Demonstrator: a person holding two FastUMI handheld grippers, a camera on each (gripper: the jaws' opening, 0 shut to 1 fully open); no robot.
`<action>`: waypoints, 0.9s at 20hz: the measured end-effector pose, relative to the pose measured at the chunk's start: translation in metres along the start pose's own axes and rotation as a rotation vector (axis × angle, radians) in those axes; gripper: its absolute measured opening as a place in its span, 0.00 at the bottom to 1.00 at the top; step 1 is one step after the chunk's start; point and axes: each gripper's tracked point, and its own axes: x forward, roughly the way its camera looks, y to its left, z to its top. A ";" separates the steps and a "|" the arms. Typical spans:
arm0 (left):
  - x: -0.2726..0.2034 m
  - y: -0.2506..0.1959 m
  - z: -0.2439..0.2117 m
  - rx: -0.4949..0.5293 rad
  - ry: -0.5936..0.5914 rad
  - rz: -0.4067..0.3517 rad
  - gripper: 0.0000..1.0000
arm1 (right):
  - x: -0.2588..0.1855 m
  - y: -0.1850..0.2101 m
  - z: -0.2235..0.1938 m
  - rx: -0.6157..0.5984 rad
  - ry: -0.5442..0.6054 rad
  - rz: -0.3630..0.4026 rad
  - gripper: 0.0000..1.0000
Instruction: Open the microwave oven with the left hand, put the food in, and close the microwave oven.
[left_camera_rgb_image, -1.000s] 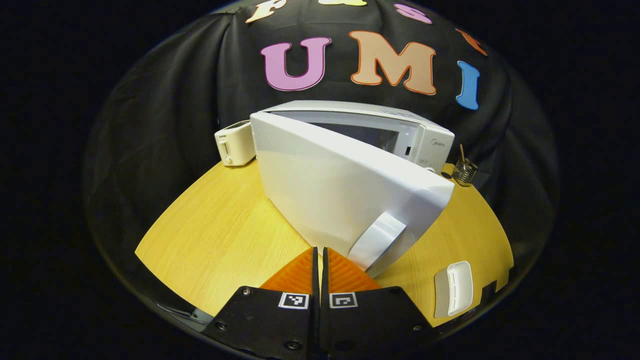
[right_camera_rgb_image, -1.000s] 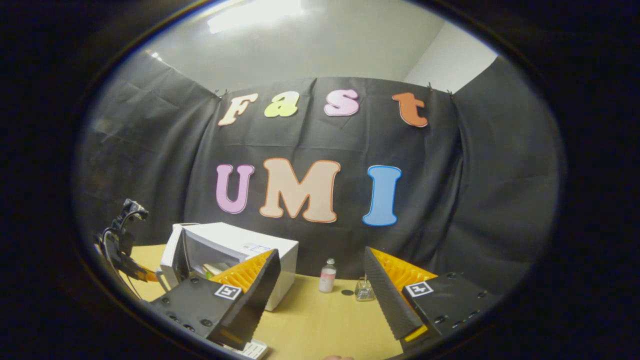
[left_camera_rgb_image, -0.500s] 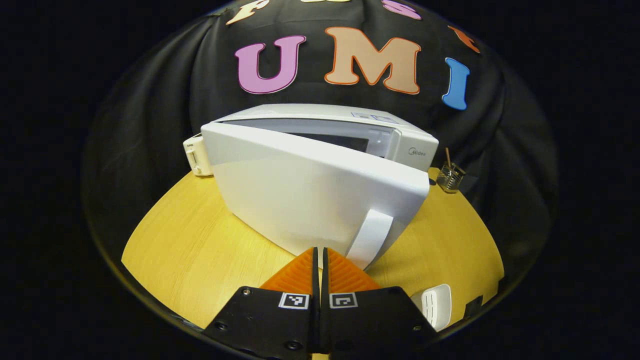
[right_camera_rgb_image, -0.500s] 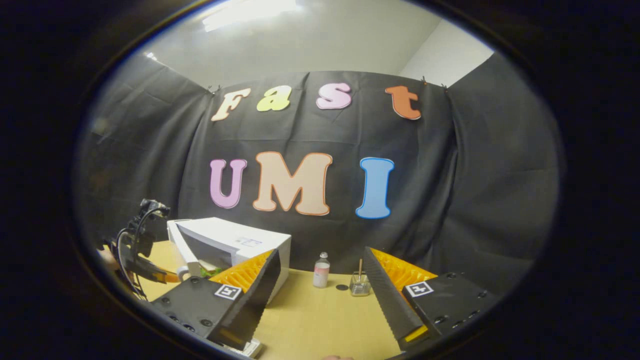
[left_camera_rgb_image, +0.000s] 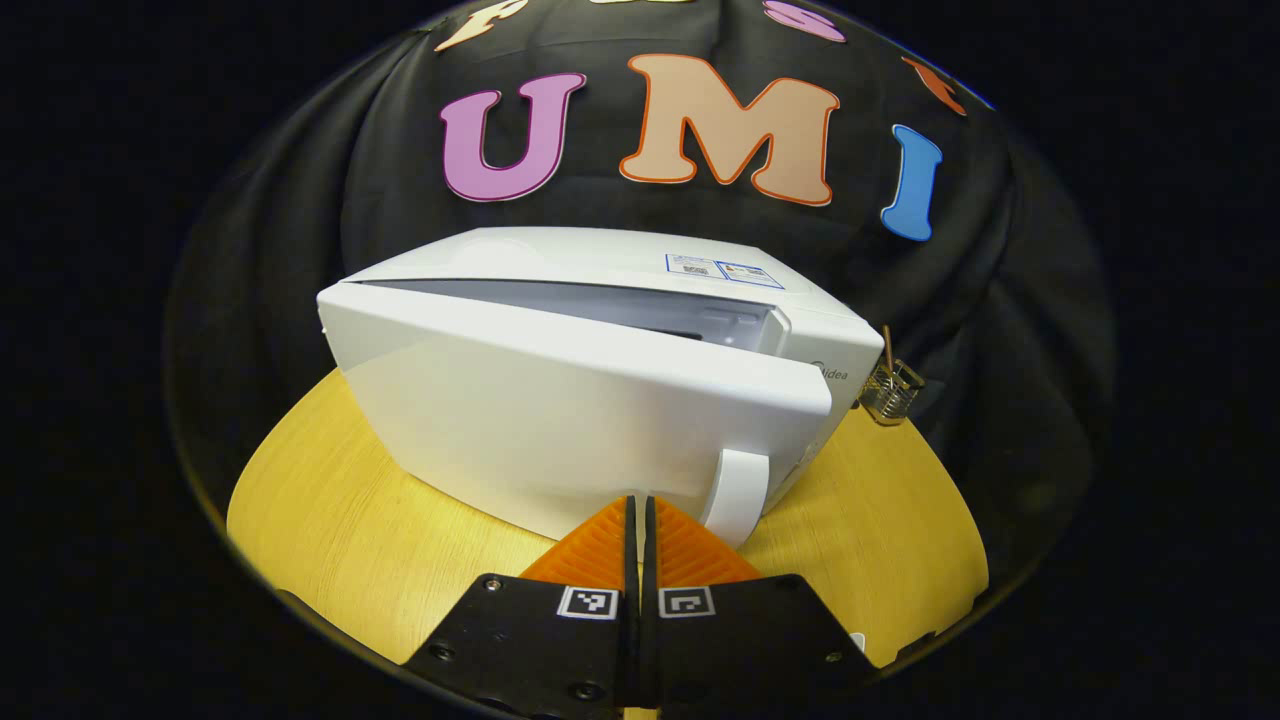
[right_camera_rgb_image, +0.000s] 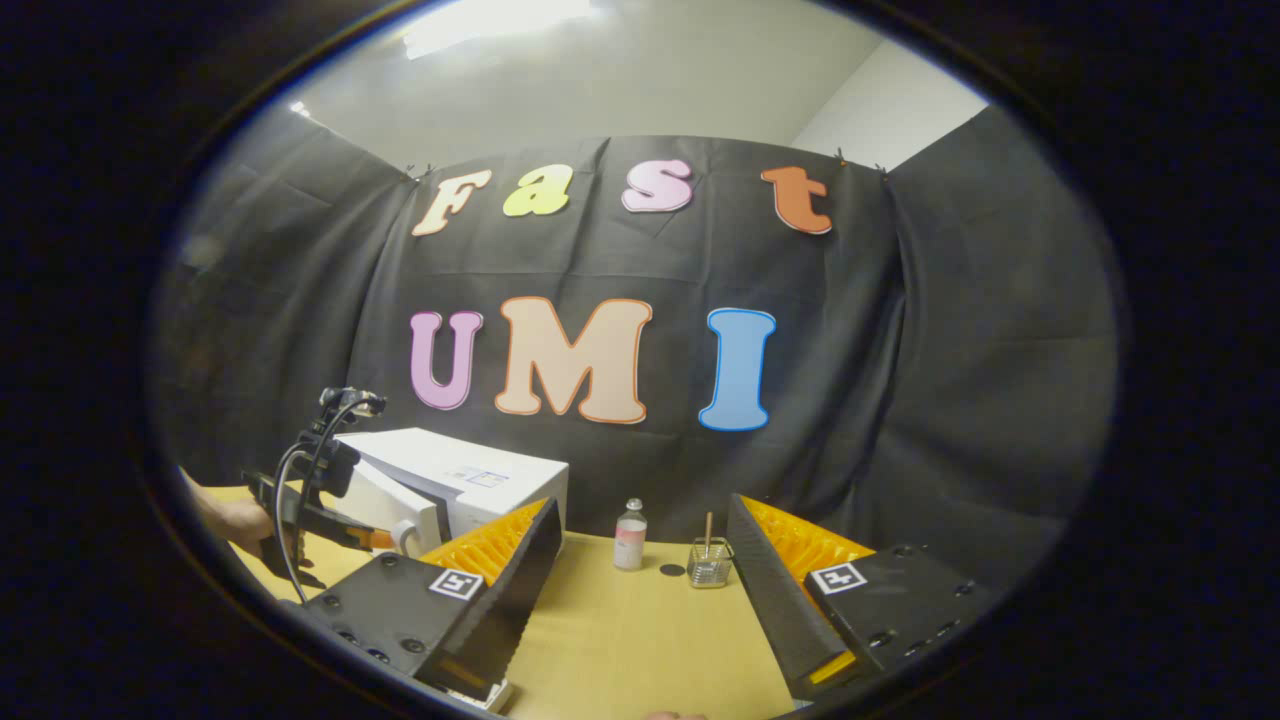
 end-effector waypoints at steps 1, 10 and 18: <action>0.007 -0.003 0.004 0.019 0.002 -0.006 0.01 | 0.000 -0.001 0.000 0.002 0.002 -0.004 0.96; 0.033 -0.009 0.025 0.066 -0.023 -0.001 0.01 | 0.005 -0.010 -0.004 0.016 0.020 -0.032 0.96; 0.045 -0.008 0.025 0.057 -0.020 0.021 0.00 | 0.006 -0.018 -0.006 -0.001 0.027 -0.062 0.96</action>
